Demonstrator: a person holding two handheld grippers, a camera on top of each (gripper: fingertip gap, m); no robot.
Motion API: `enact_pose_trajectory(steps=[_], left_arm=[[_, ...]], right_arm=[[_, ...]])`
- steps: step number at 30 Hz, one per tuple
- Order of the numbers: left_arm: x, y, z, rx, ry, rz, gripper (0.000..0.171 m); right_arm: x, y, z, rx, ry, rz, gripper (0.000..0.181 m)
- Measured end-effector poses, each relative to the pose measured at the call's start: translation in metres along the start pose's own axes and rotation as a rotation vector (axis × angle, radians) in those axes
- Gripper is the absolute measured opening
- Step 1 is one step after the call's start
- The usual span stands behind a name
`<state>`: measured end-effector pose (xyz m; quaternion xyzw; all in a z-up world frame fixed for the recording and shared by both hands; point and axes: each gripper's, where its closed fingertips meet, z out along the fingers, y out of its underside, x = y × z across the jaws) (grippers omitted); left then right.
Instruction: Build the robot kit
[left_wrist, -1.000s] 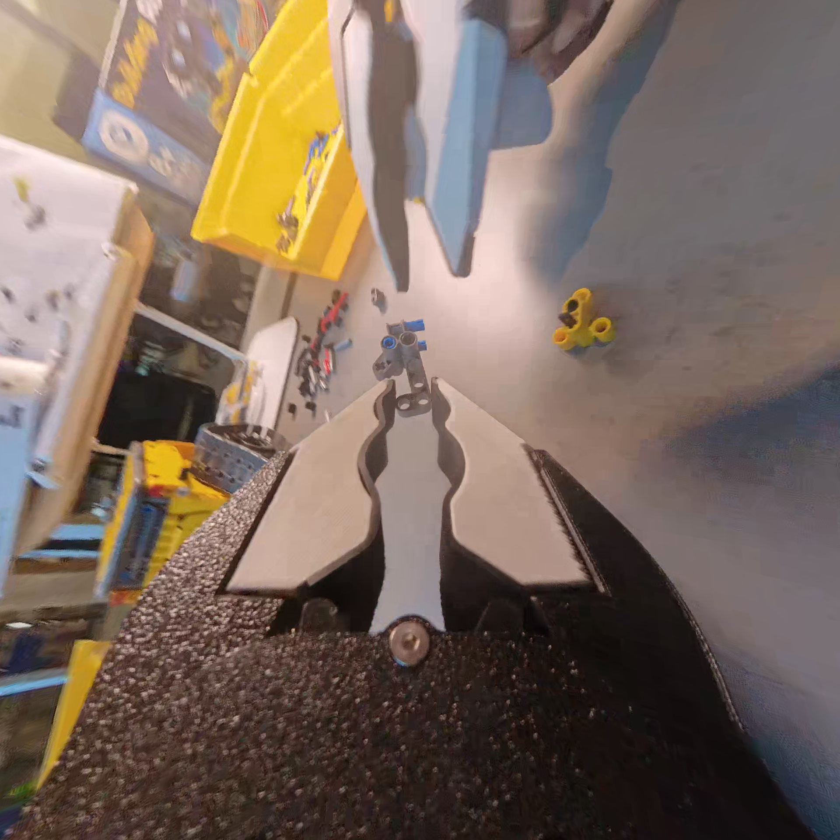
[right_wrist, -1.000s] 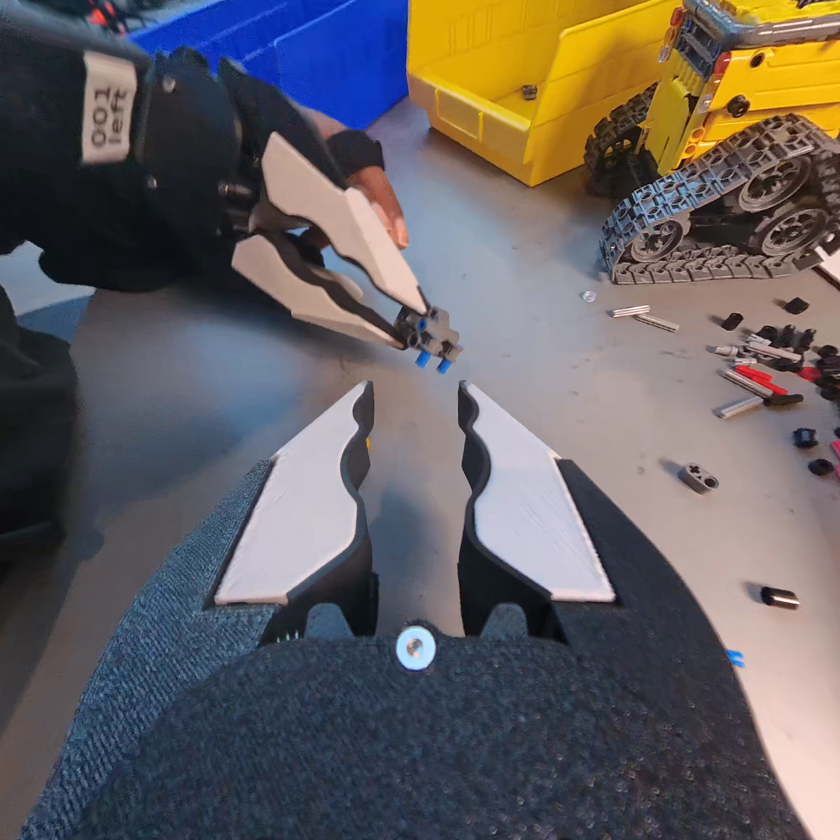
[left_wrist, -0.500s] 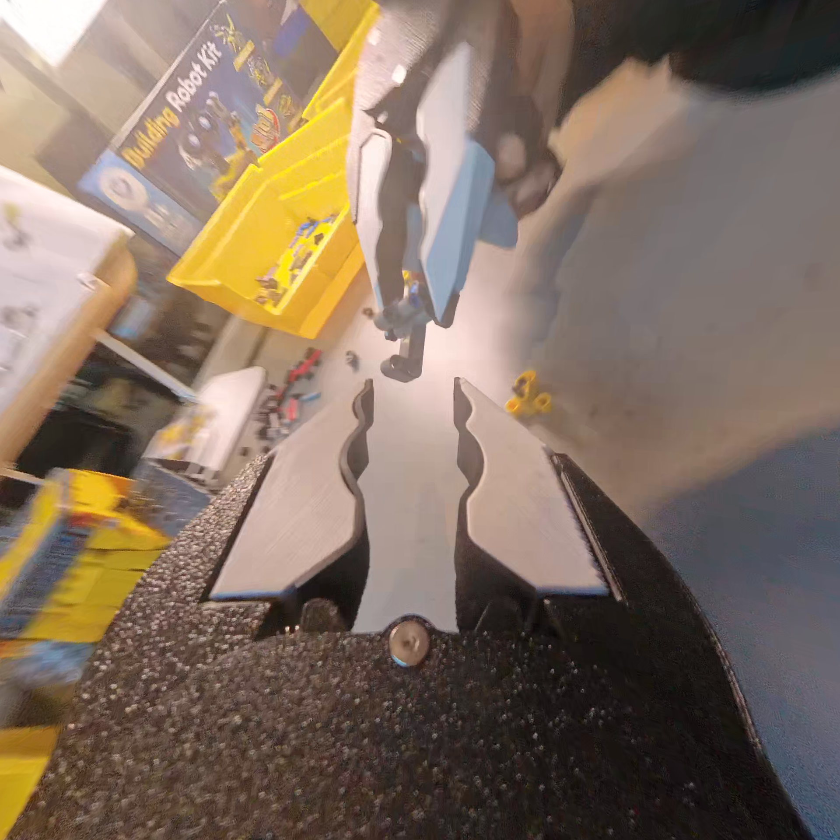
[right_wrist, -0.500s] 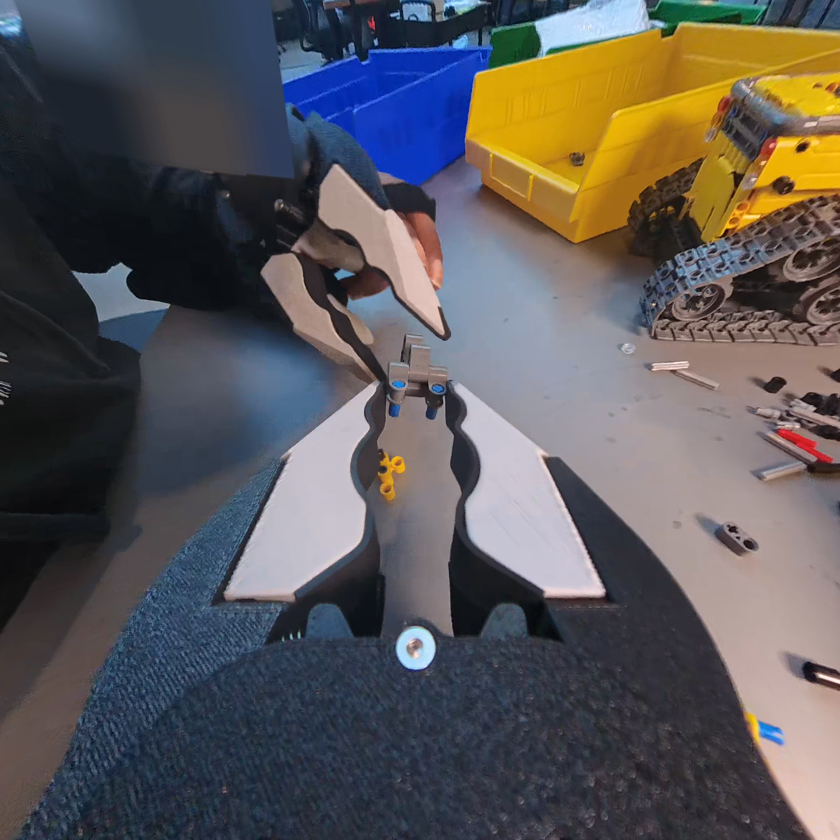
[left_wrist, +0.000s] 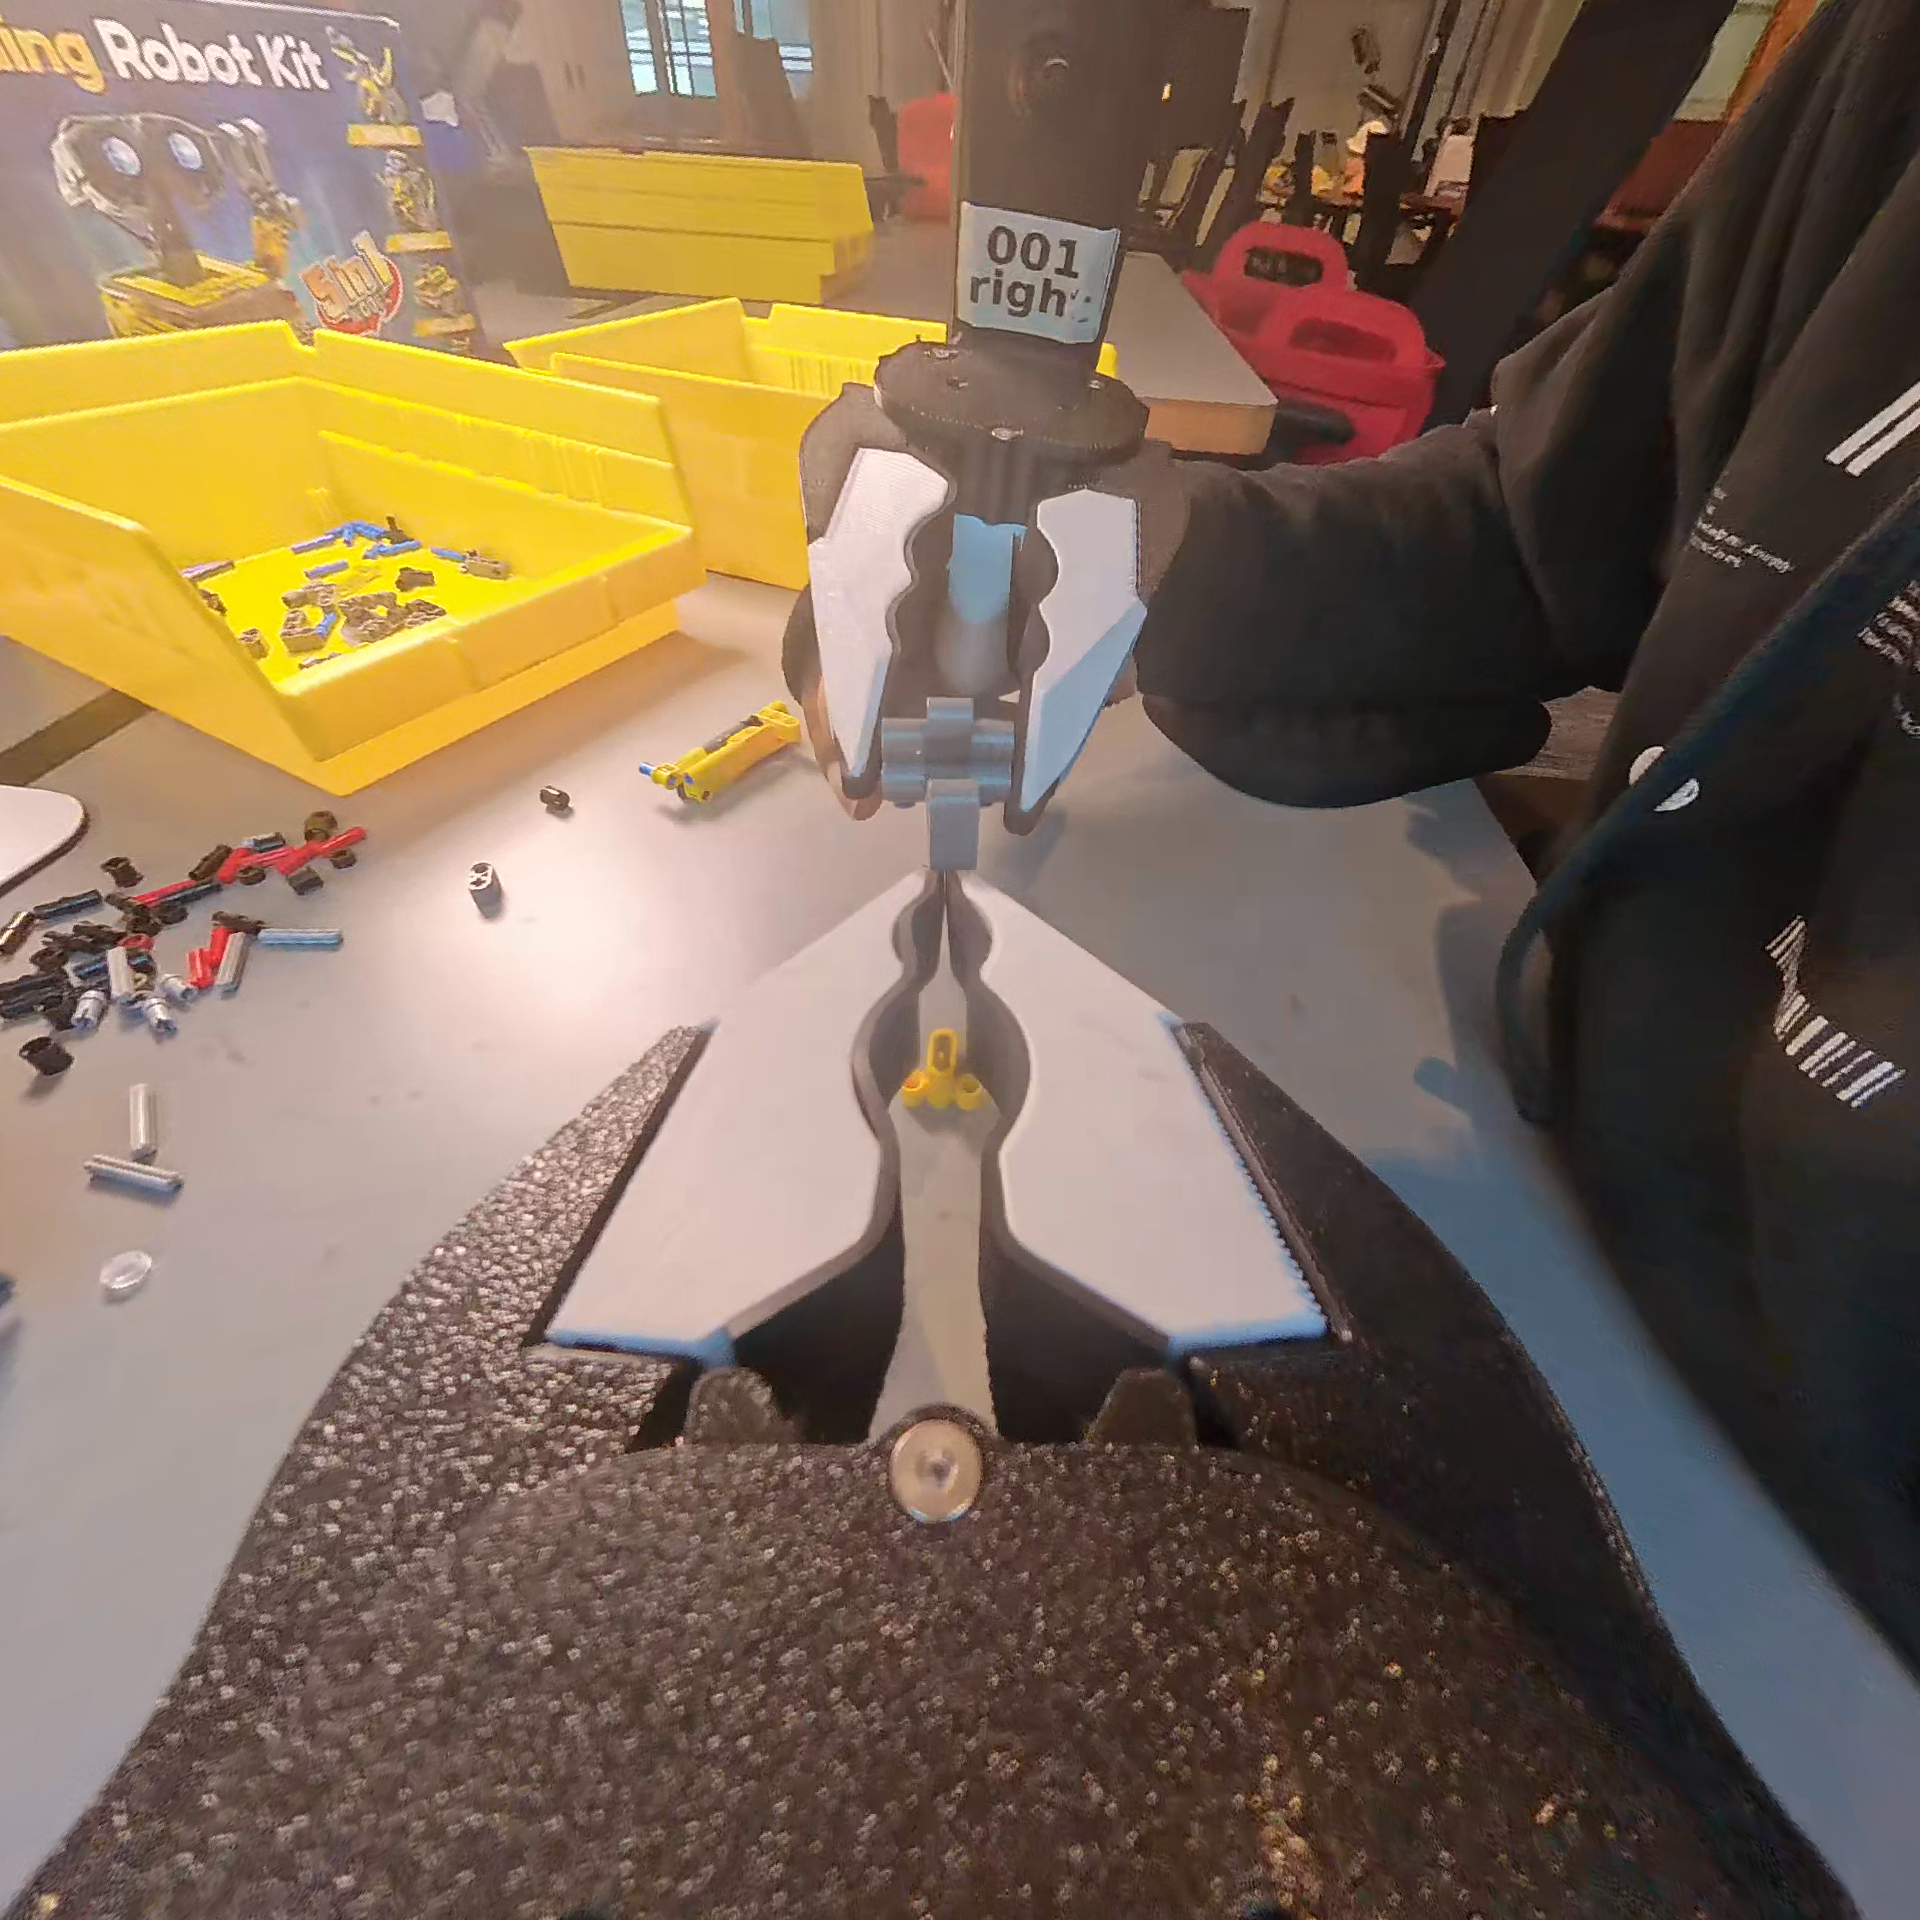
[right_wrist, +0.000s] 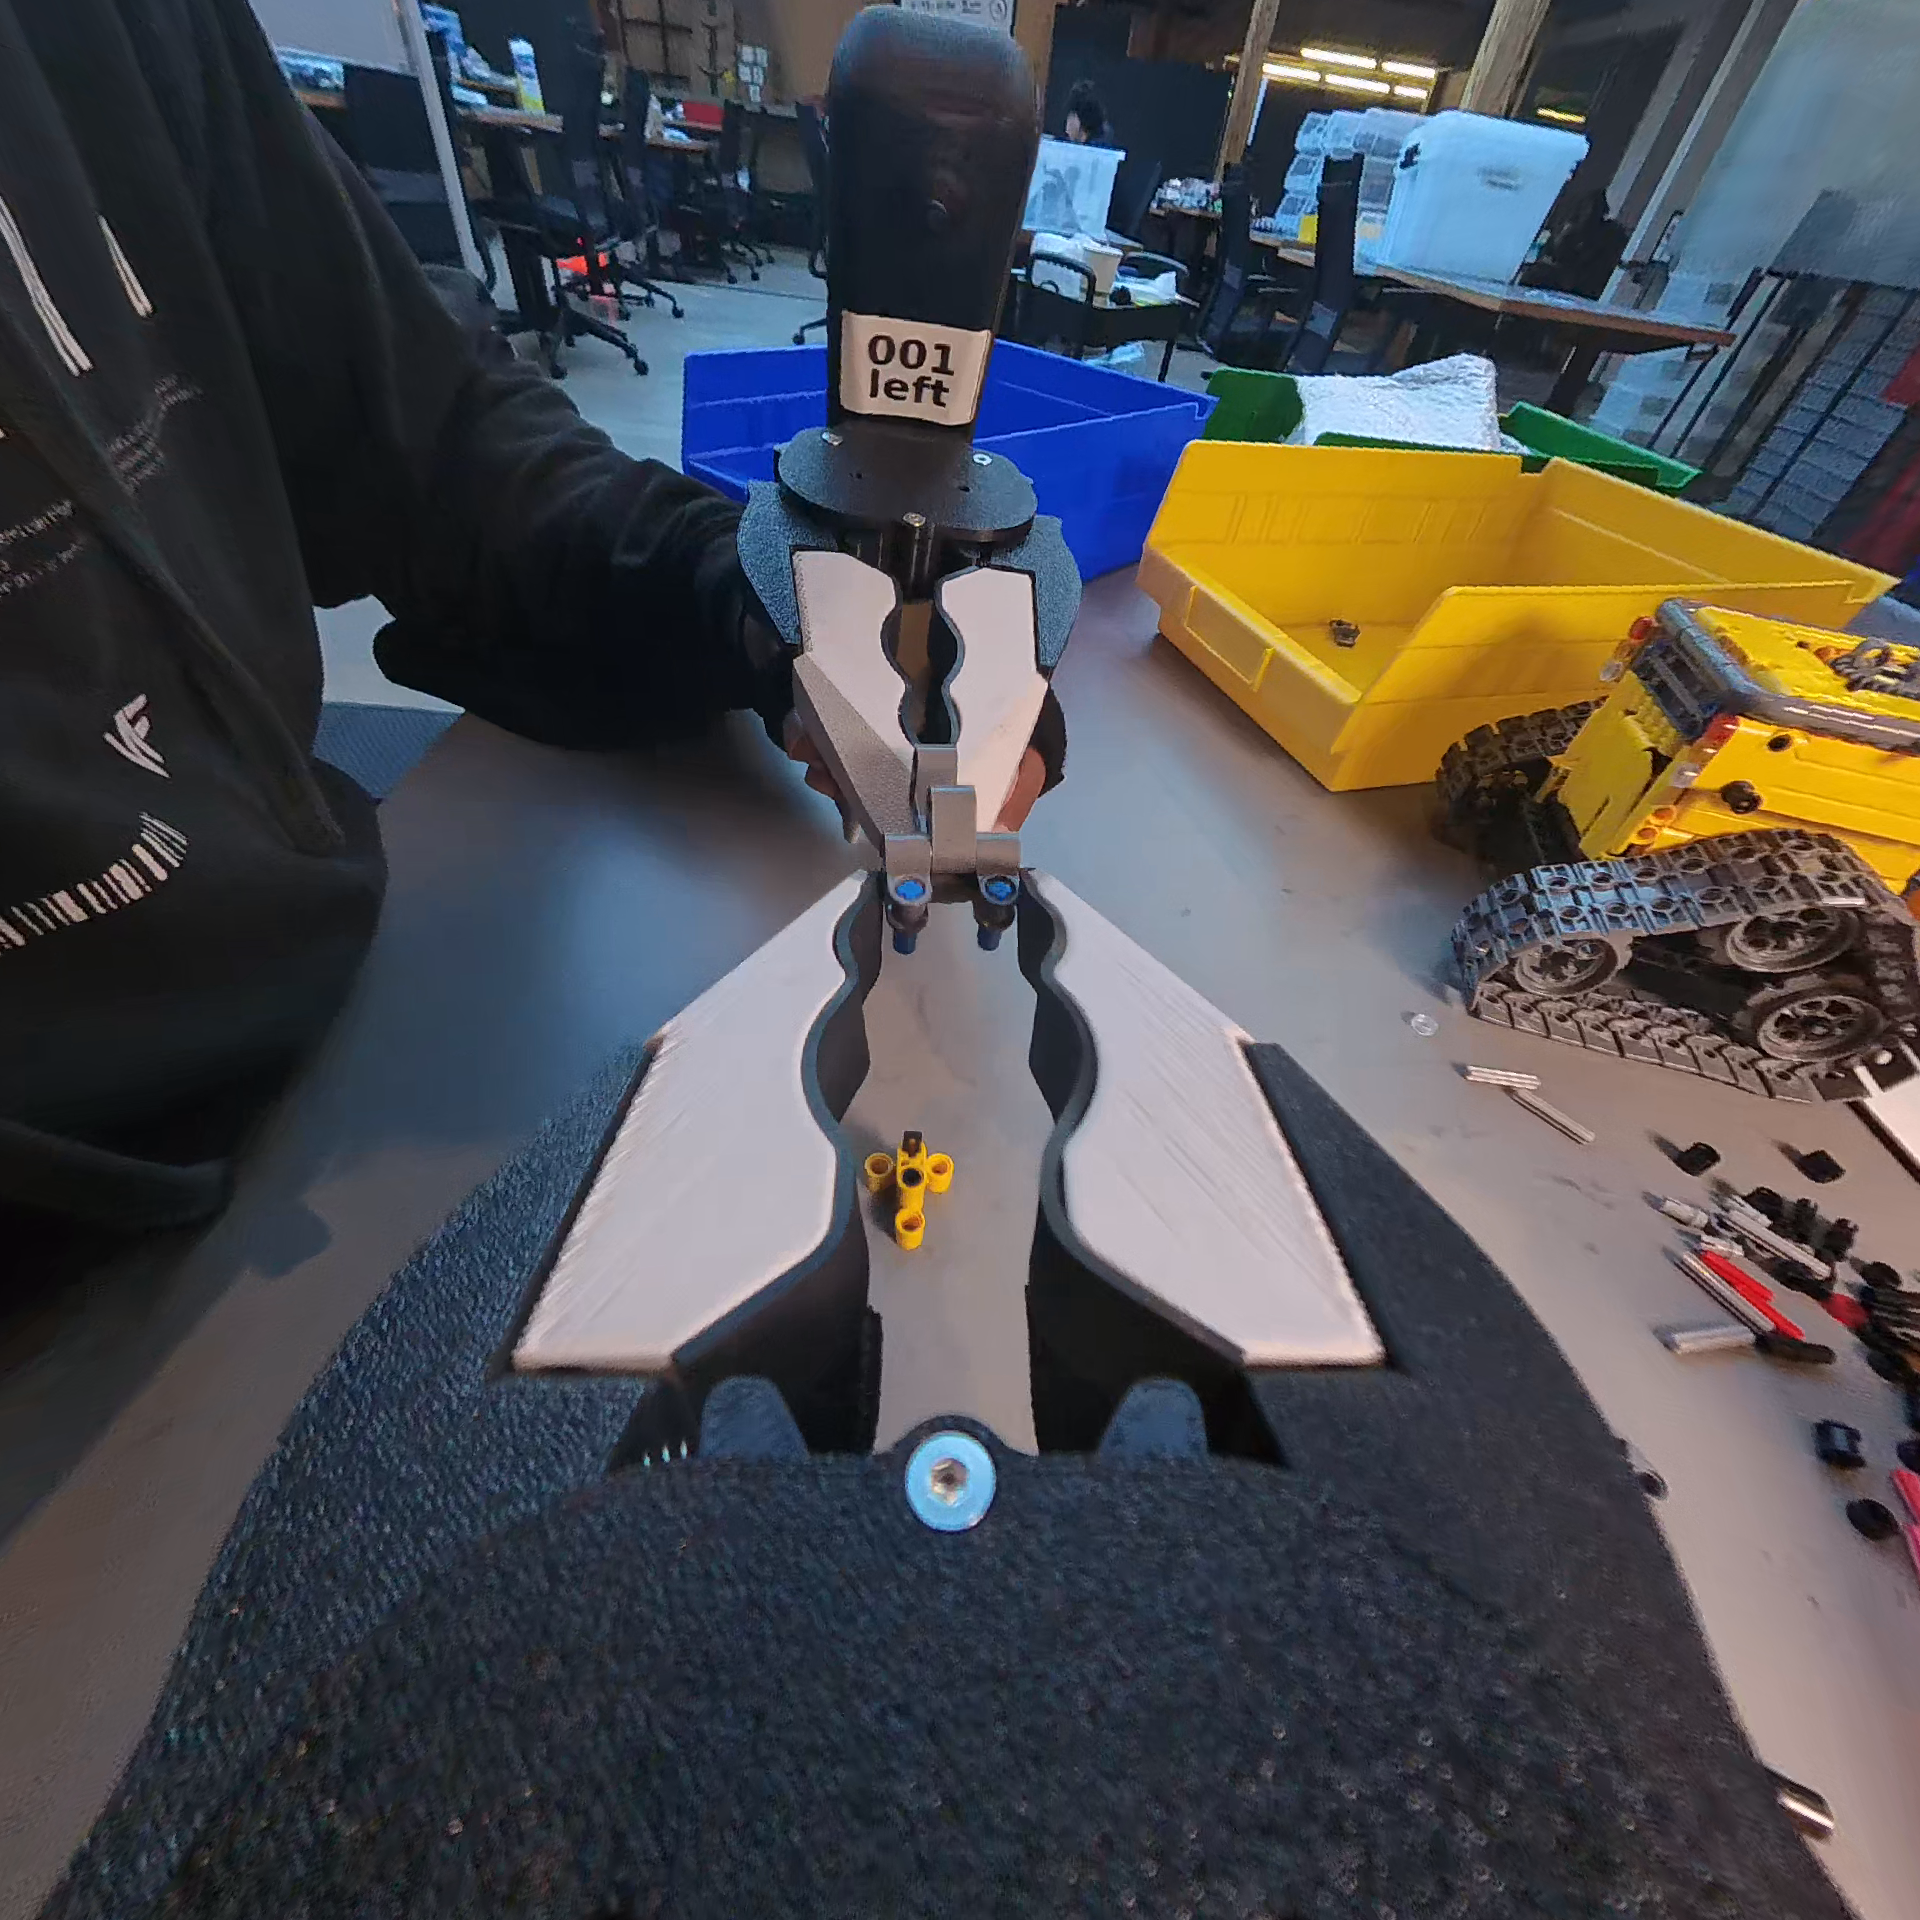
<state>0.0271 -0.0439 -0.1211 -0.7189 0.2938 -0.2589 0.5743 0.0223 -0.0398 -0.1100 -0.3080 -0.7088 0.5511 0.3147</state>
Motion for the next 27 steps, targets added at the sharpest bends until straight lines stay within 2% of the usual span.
enact_pose_trajectory(steps=[7,8,11,22,27], left_arm=[[-0.002,-0.004,-0.005,0.05,0.029,-0.069,0.025],[-0.001,-0.004,-0.005,0.053,0.033,-0.075,0.024],[0.002,0.001,-0.004,0.025,0.049,-0.059,0.007],[0.0,0.016,-0.005,-0.065,0.044,-0.006,0.007],[-0.016,0.01,-0.013,-0.035,-0.022,-0.043,0.007]], right_arm=[[-0.001,0.007,0.002,-0.027,-0.003,-0.009,0.026],[-0.002,0.007,0.003,-0.026,-0.007,-0.009,0.026],[-0.004,0.006,0.004,-0.023,-0.012,-0.014,0.026],[-0.003,0.021,0.008,-0.084,-0.009,0.008,0.026],[0.018,0.008,0.003,-0.012,0.103,0.038,0.028]])
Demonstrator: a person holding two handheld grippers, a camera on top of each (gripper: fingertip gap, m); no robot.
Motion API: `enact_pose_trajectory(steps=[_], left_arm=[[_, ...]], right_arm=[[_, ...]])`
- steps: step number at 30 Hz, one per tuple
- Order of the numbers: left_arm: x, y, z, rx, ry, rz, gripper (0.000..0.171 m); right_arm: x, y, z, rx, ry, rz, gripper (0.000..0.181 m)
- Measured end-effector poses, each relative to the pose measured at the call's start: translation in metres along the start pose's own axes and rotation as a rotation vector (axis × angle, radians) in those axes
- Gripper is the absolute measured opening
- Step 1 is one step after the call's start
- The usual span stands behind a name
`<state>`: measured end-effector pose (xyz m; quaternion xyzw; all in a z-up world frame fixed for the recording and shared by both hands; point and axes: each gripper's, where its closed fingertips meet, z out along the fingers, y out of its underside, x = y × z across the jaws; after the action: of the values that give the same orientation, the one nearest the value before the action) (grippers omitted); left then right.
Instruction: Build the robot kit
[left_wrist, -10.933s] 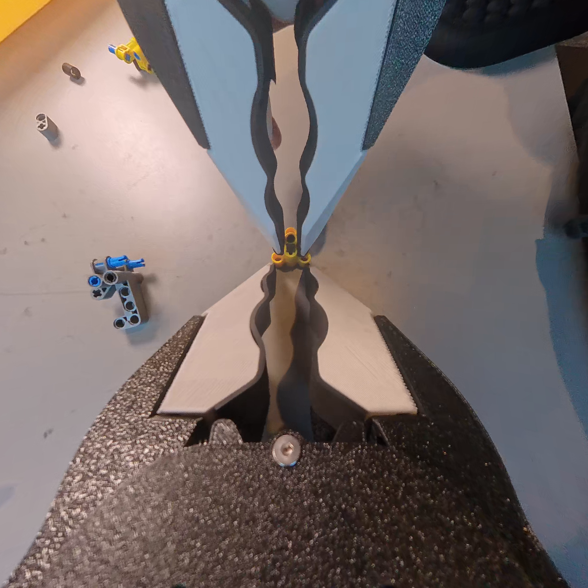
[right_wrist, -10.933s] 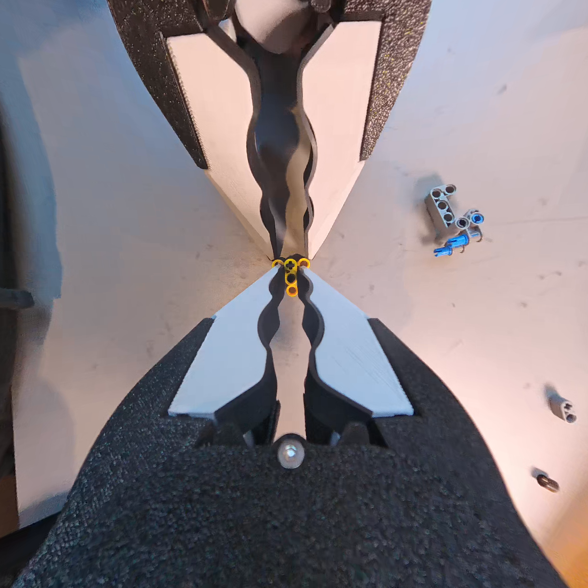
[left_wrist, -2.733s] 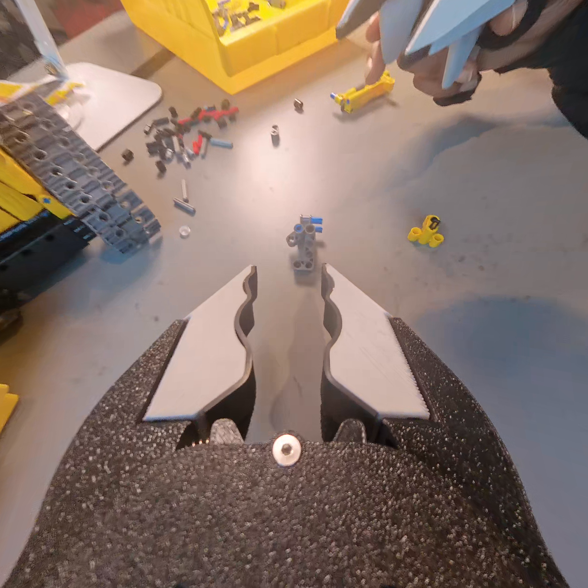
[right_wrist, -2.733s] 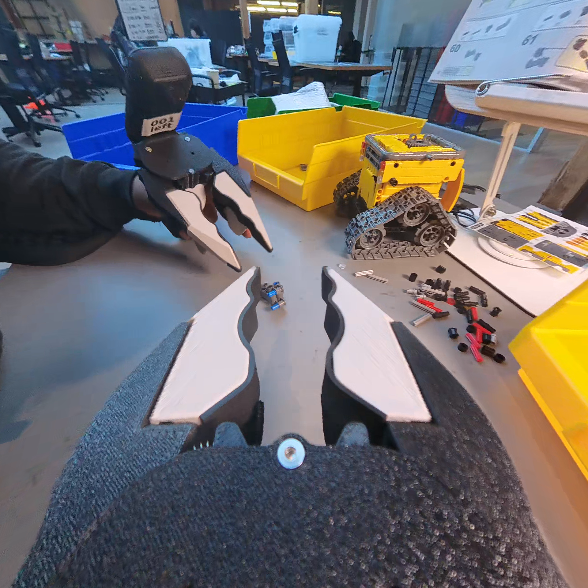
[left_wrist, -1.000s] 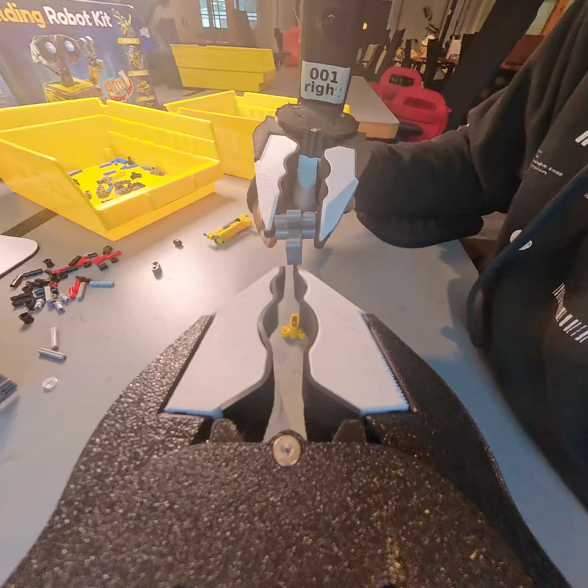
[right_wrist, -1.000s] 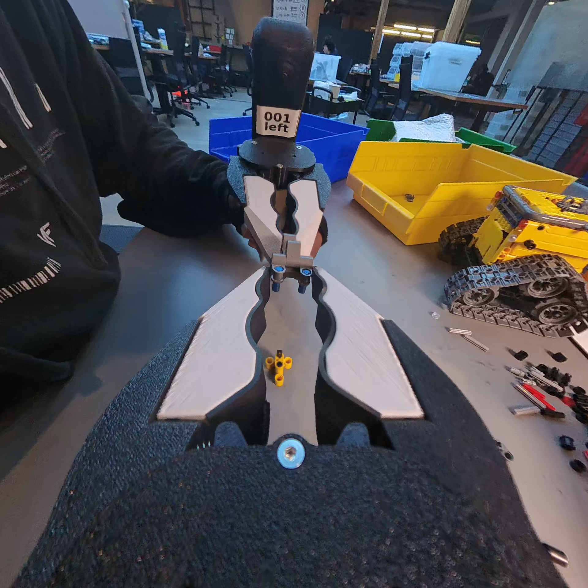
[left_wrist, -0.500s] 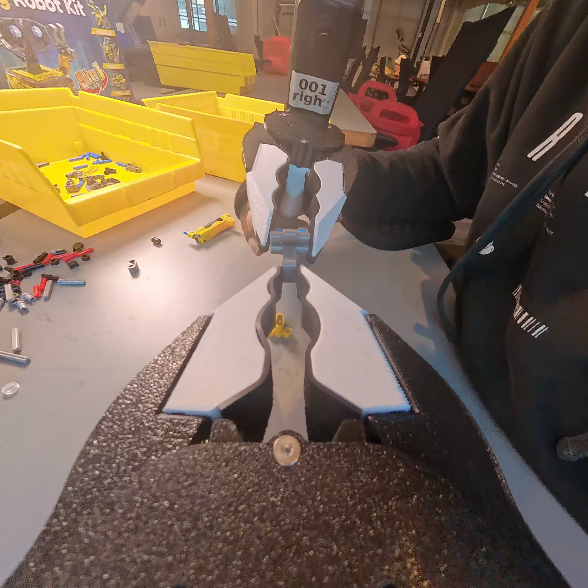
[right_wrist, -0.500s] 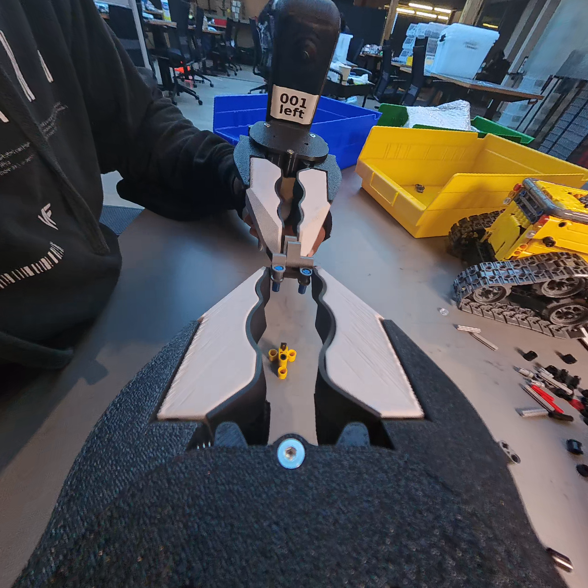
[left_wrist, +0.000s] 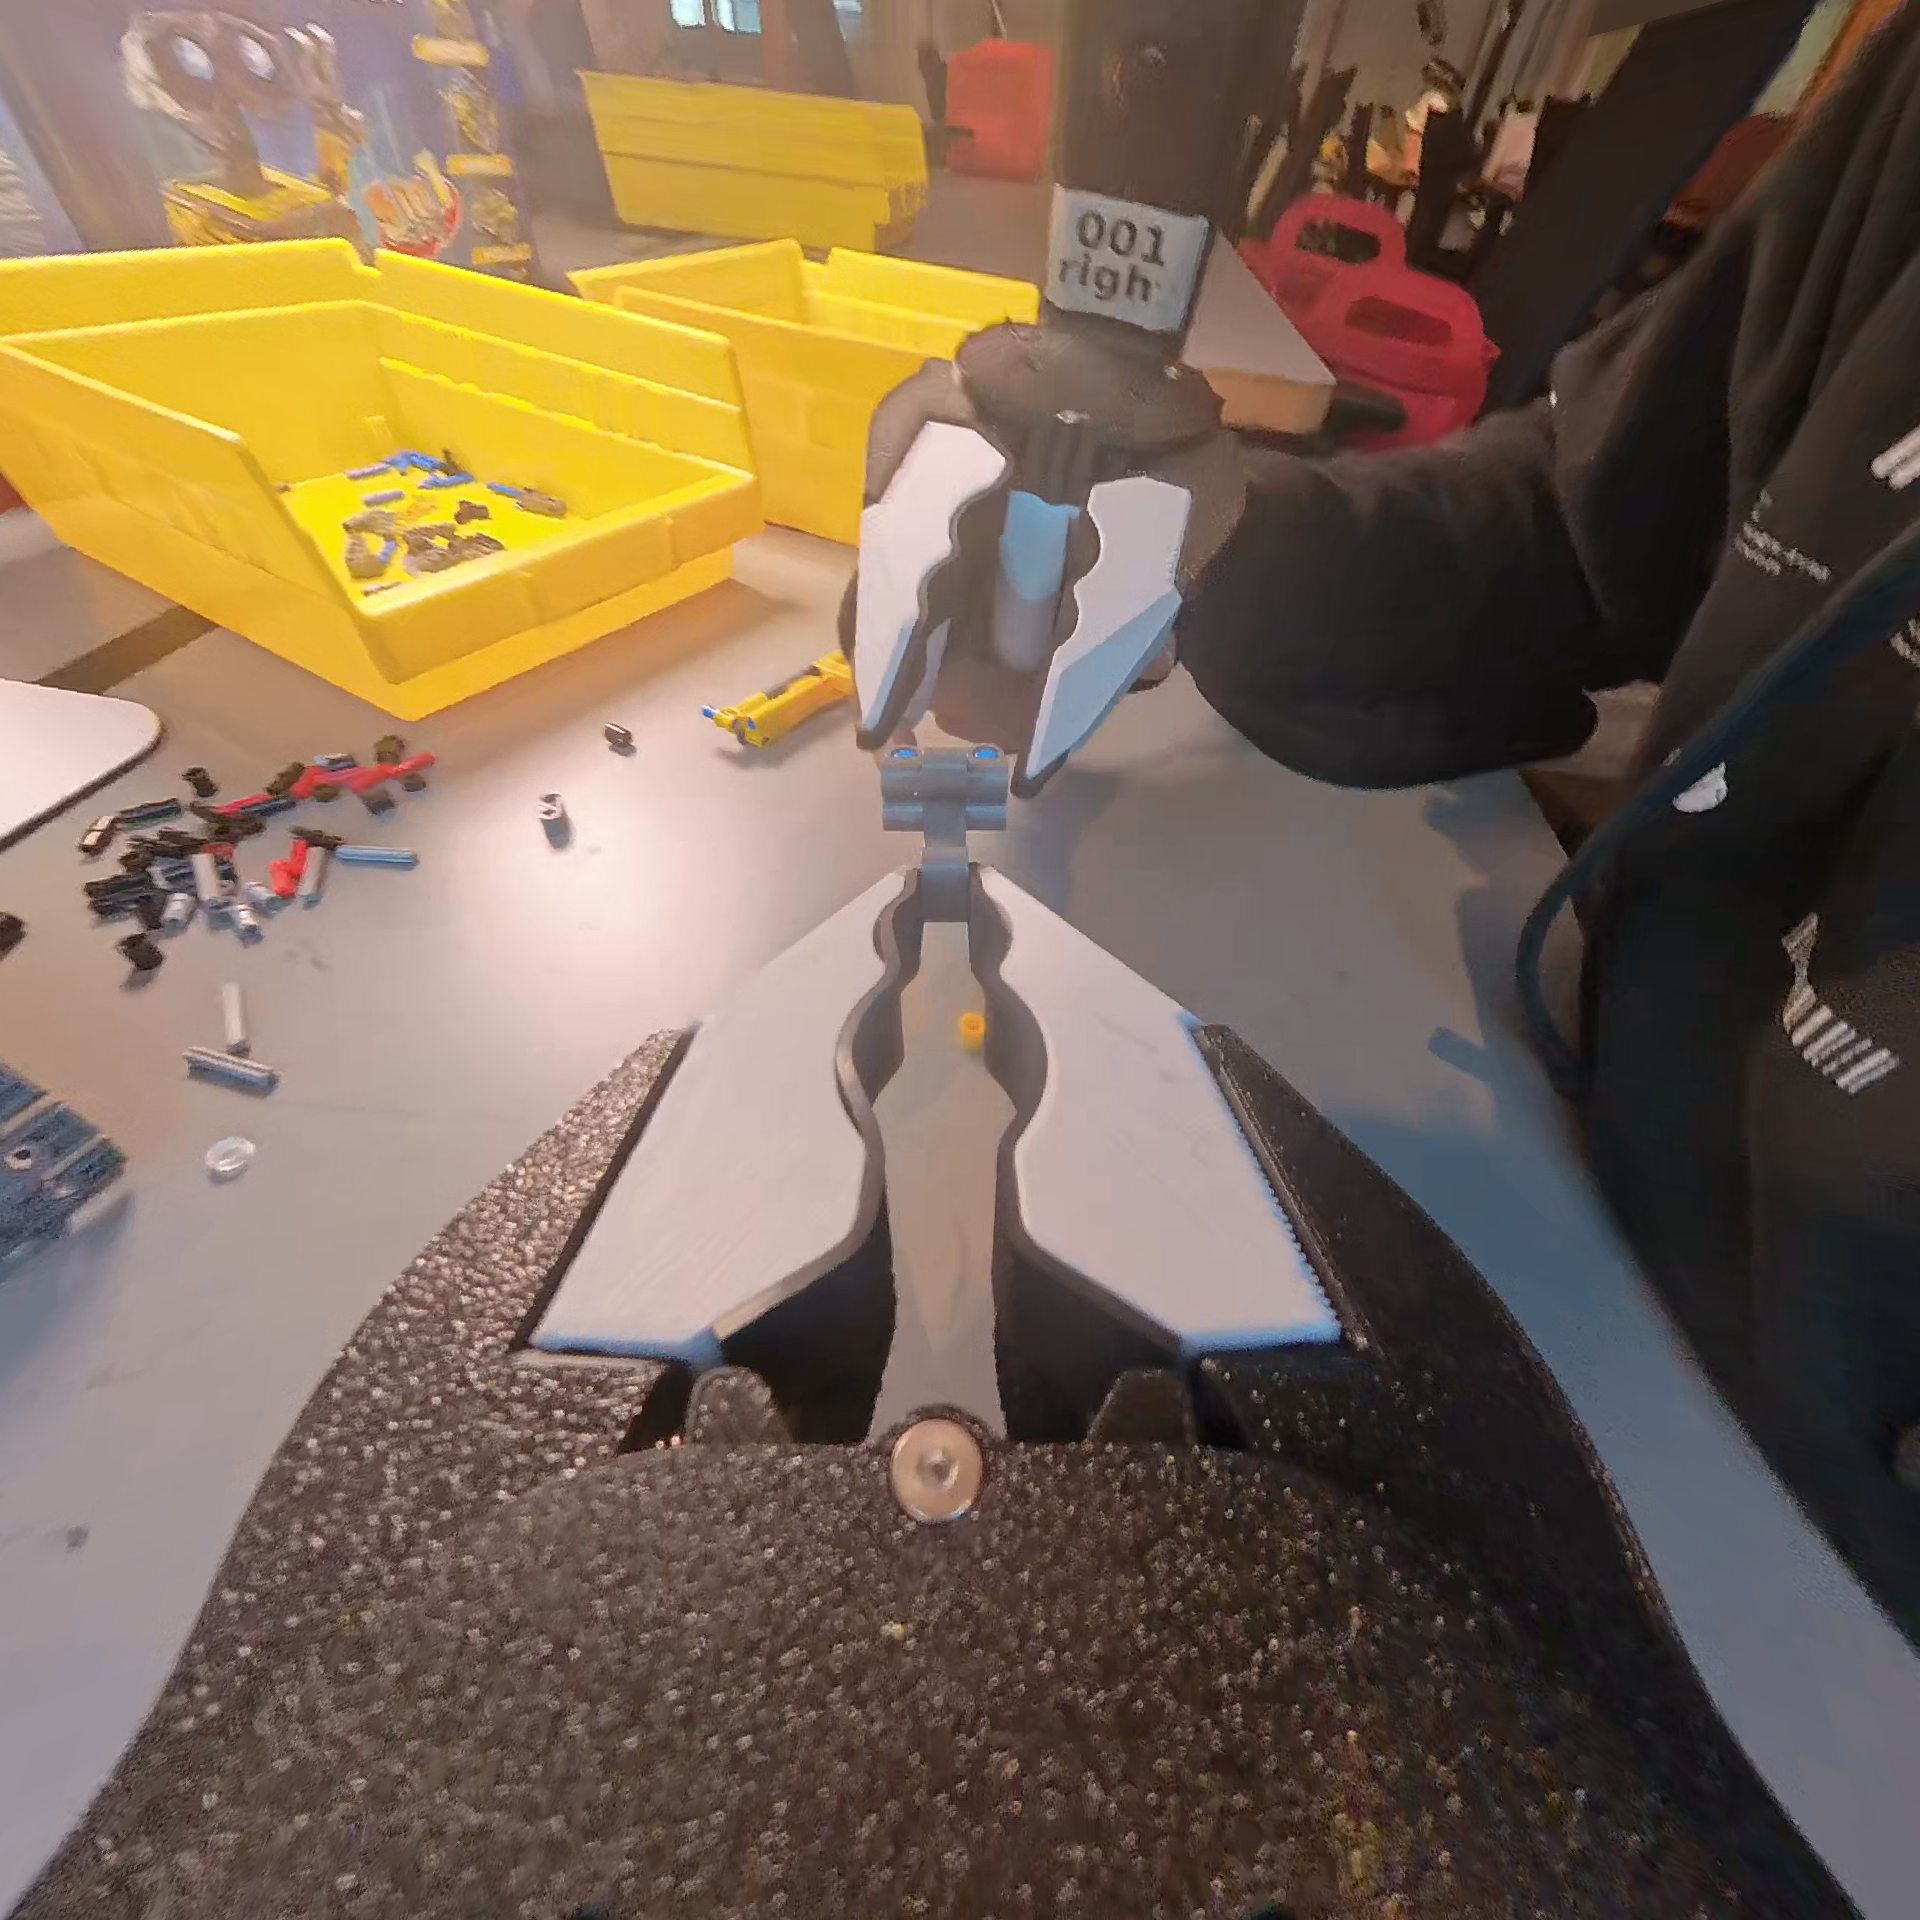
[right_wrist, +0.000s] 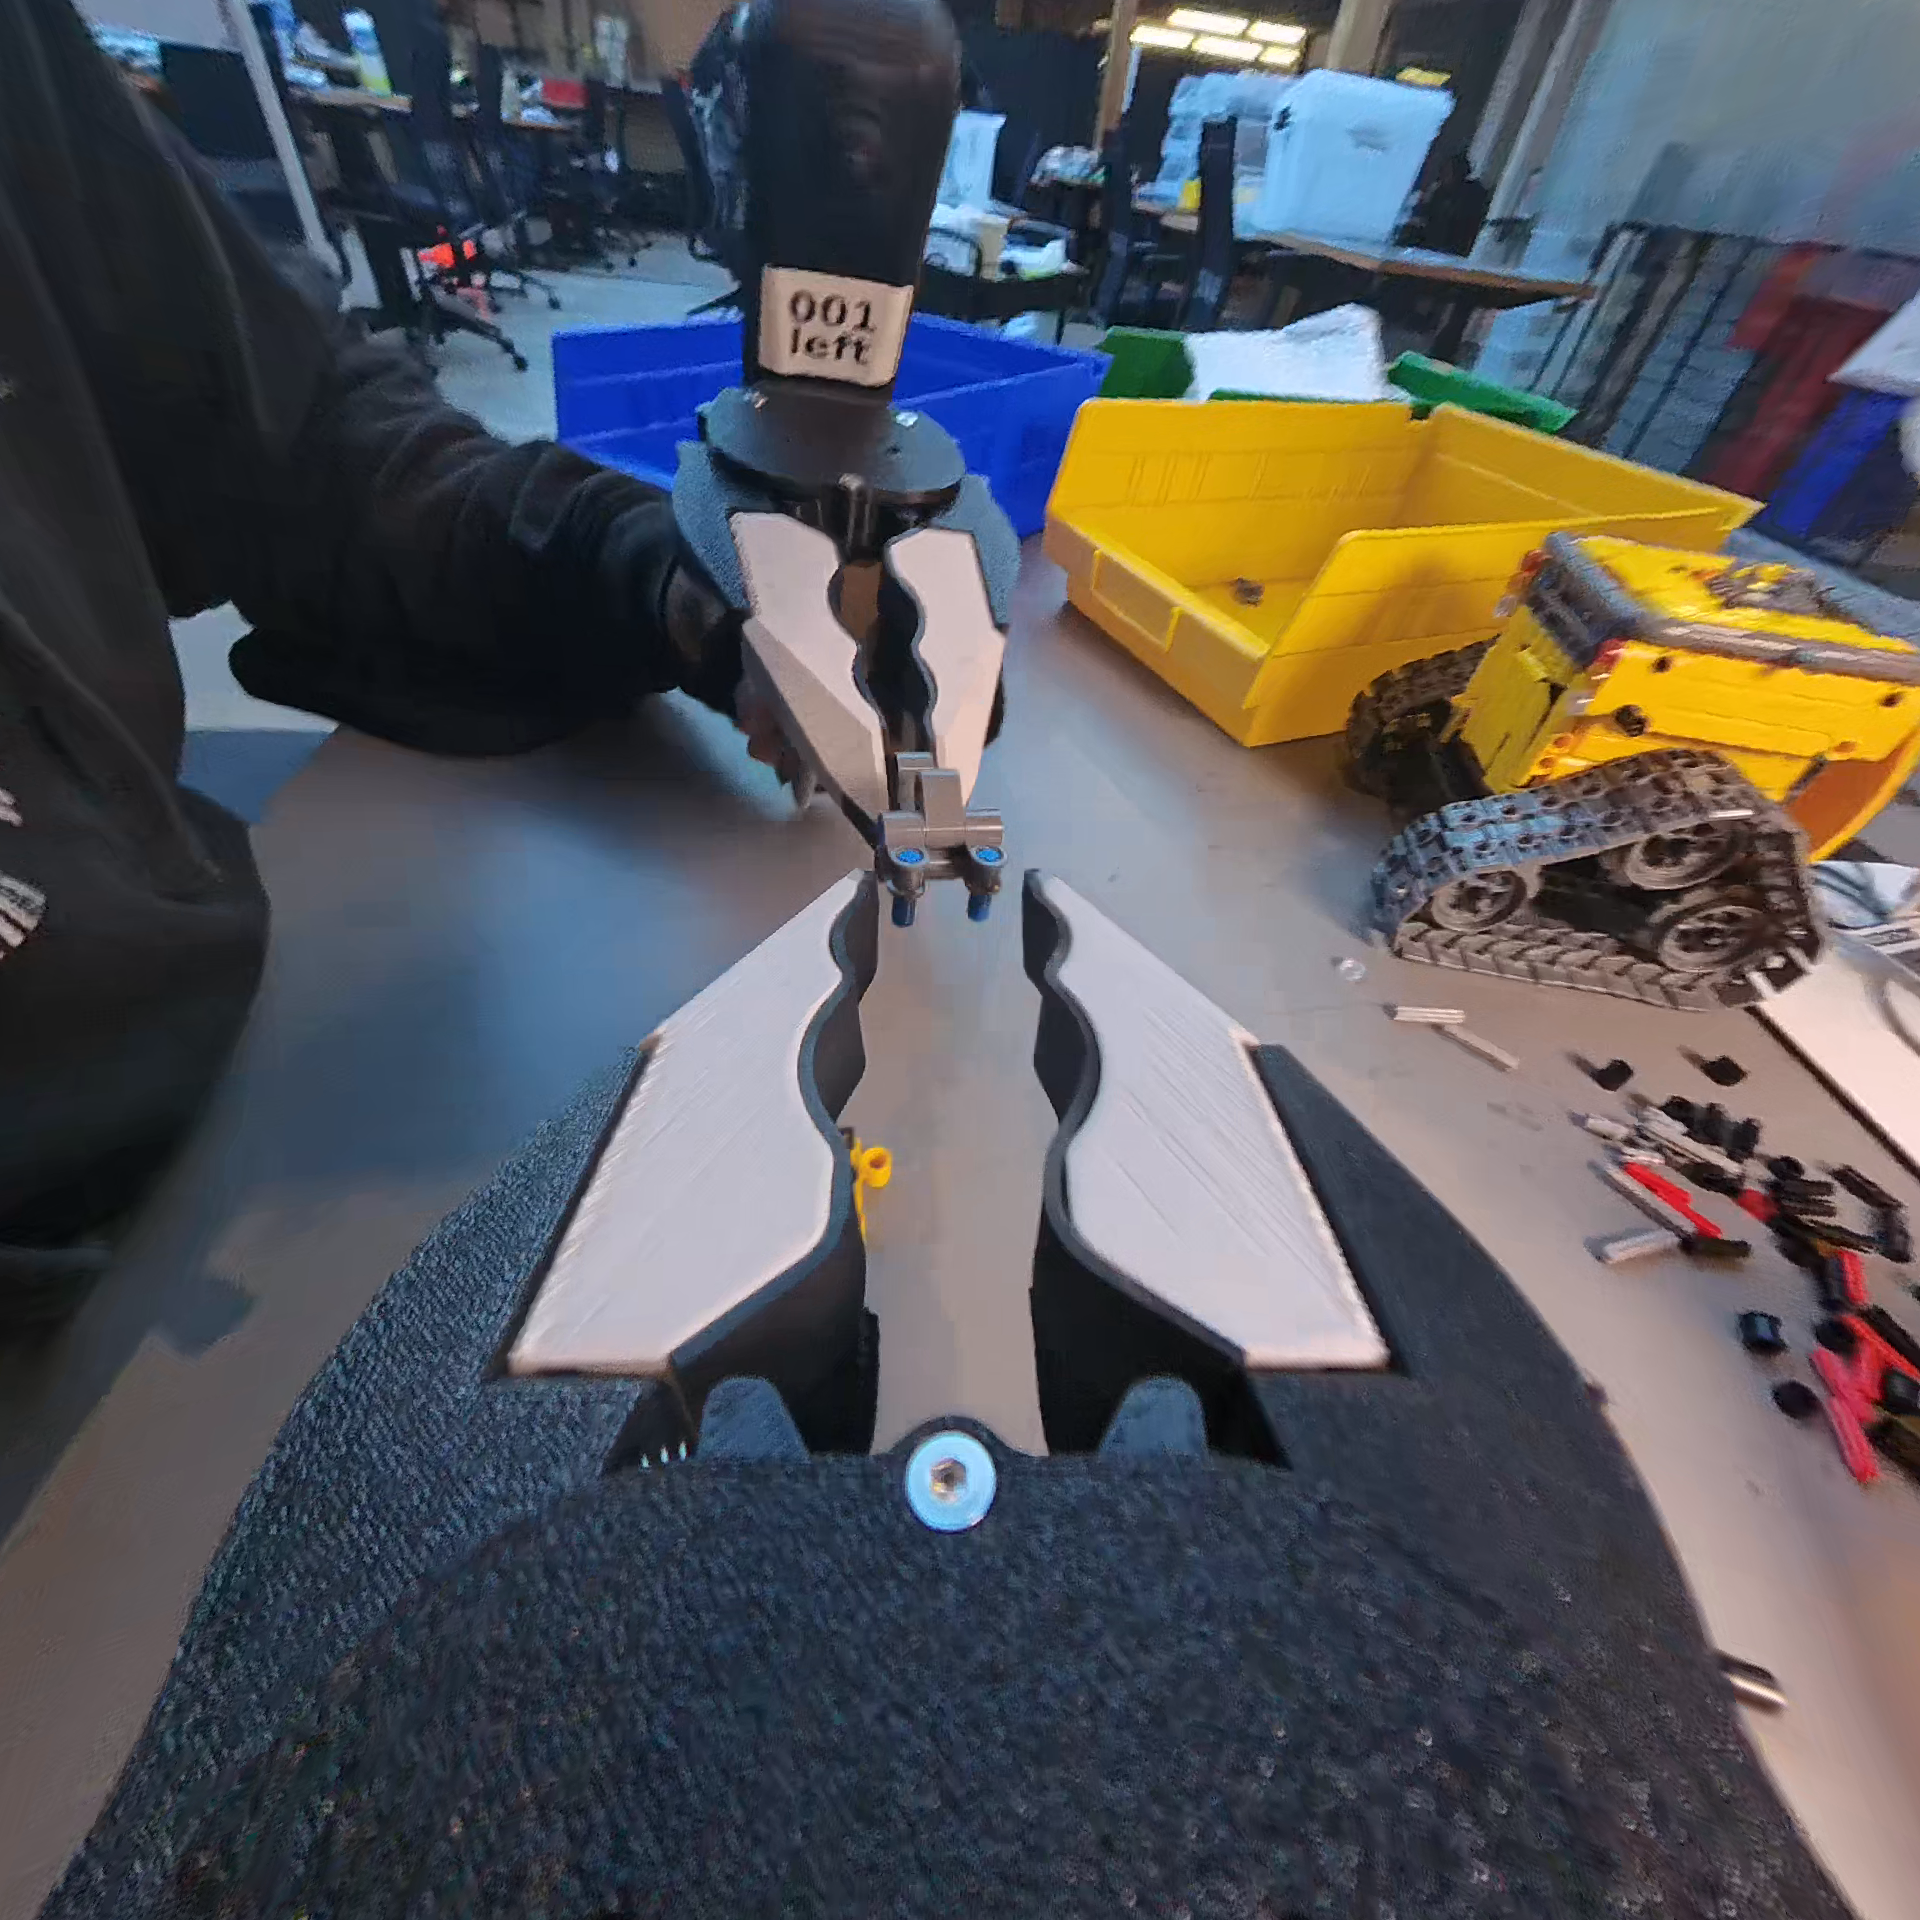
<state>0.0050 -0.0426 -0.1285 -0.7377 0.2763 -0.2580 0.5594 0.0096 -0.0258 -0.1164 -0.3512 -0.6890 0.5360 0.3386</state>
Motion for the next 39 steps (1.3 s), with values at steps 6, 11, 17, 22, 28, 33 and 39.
enact_pose_trajectory(steps=[6,11,17,22,28,33,39], left_arm=[[-0.026,-0.018,-0.017,0.106,-0.121,-0.047,0.007],[-0.038,-0.025,-0.023,0.137,-0.19,-0.06,0.007],[-0.037,-0.038,-0.032,0.223,-0.165,-0.13,0.007],[-0.03,-0.051,-0.035,0.339,-0.052,-0.294,0.006],[-0.028,-0.054,-0.035,0.358,-0.025,-0.311,0.006],[-0.018,-0.056,-0.033,0.357,0.024,-0.298,0.006],[-0.012,-0.053,-0.026,0.315,0.025,-0.262,0.006]], right_arm=[[0.056,-0.041,-0.031,0.212,0.31,0.016,0.028],[0.087,-0.059,-0.04,0.242,0.472,0.01,0.021],[0.044,-0.049,0.001,0.192,0.267,-0.01,0.002],[0.026,-0.054,0.017,0.213,0.202,0.005,0.0],[0.025,-0.057,0.015,0.23,0.182,0.025,0.001],[0.037,-0.056,0.009,0.245,0.201,0.082,0.0],[0.032,-0.05,0.01,0.208,0.165,0.069,0.001]])
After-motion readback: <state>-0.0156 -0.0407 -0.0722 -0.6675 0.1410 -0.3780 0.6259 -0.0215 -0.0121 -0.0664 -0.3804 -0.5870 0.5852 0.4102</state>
